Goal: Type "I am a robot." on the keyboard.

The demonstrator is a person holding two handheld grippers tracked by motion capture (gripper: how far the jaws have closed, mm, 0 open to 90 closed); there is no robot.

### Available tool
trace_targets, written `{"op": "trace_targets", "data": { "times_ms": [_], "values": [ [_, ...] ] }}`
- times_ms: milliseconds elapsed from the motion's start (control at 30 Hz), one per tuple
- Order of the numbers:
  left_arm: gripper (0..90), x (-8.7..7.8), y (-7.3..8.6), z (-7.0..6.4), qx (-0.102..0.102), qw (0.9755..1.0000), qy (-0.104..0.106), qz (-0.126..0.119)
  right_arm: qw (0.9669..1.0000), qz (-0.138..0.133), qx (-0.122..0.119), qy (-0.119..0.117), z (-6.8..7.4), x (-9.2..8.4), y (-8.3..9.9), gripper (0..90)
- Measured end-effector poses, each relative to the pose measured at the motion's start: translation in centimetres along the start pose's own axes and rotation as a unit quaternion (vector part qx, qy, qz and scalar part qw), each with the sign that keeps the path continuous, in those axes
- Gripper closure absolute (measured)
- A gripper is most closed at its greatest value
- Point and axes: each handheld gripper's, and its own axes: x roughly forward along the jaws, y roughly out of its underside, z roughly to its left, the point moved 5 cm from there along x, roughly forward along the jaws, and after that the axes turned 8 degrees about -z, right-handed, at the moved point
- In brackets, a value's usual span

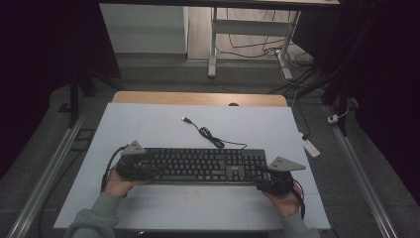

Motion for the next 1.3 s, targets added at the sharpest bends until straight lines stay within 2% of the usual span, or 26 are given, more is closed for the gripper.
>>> {"op": "trace_targets", "data": {
  "times_ms": [100, 167, 233, 300, 500, 600, 767, 933, 1000, 1200, 1300],
  "values": [
    [28.2, 0.3, 0.0, -0.1, -0.004, 1.0000, 0.006, 0.003, 1.0000, 0.000, -0.001, -0.006, 0.1, 0.1, 0.1, 52.0],
    [28.2, 0.5, 0.1, -0.4, 0.003, 0.9999, 0.011, 0.008, 1.0000, 0.003, -0.003, -0.007, 0.2, 0.3, 0.3, 52.0],
    [28.7, 0.6, -0.1, -0.6, 0.002, 0.9998, 0.019, 0.003, 0.9999, 0.007, -0.005, -0.007, 0.2, 0.4, 0.4, 52.0],
    [29.1, 0.6, -0.2, -0.8, -0.003, 0.9997, 0.025, -0.001, 0.9999, 0.008, -0.002, -0.008, 0.1, 0.4, 0.4, 52.0],
    [31.8, 0.9, -0.2, -1.4, -0.002, 0.9993, 0.038, 0.004, 0.9999, 0.000, 0.005, -0.010, 0.0, 0.3, 0.3, 52.0],
    [35.4, 1.2, -0.3, -2.2, 0.007, 0.9988, 0.048, 0.007, 0.9999, -0.001, 0.006, -0.011, 0.1, 0.3, 0.3, 51.9],
    [51.6, 1.8, -0.2, -3.1, 0.018, 0.9980, 0.058, 0.015, 0.9999, 0.002, 0.006, -0.011, 0.2, 0.3, 0.4, 51.9],
    [80.0, 2.5, 0.4, -4.1, 0.043, 0.9960, 0.070, 0.036, 0.9999, 0.002, 0.005, -0.010, 0.2, 0.4, 0.4, 51.9],
    [88.3, 3.0, 0.6, -4.5, 0.049, 0.9949, 0.076, 0.044, 1.0000, 0.004, 0.005, -0.008, 0.1, 0.3, 0.5, 51.9],
    [89.1, 4.3, 1.5, -5.0, 0.071, 0.9925, 0.067, 0.074, 0.9999, 0.006, 0.007, -0.007, 0.1, 0.3, 0.6, 51.9],
    [89.1, 4.7, 1.8, -4.9, 0.072, 0.9927, 0.058, 0.078, 0.9999, 0.007, 0.007, -0.008, 0.1, 0.3, 0.6, 51.9]
  ]
}}
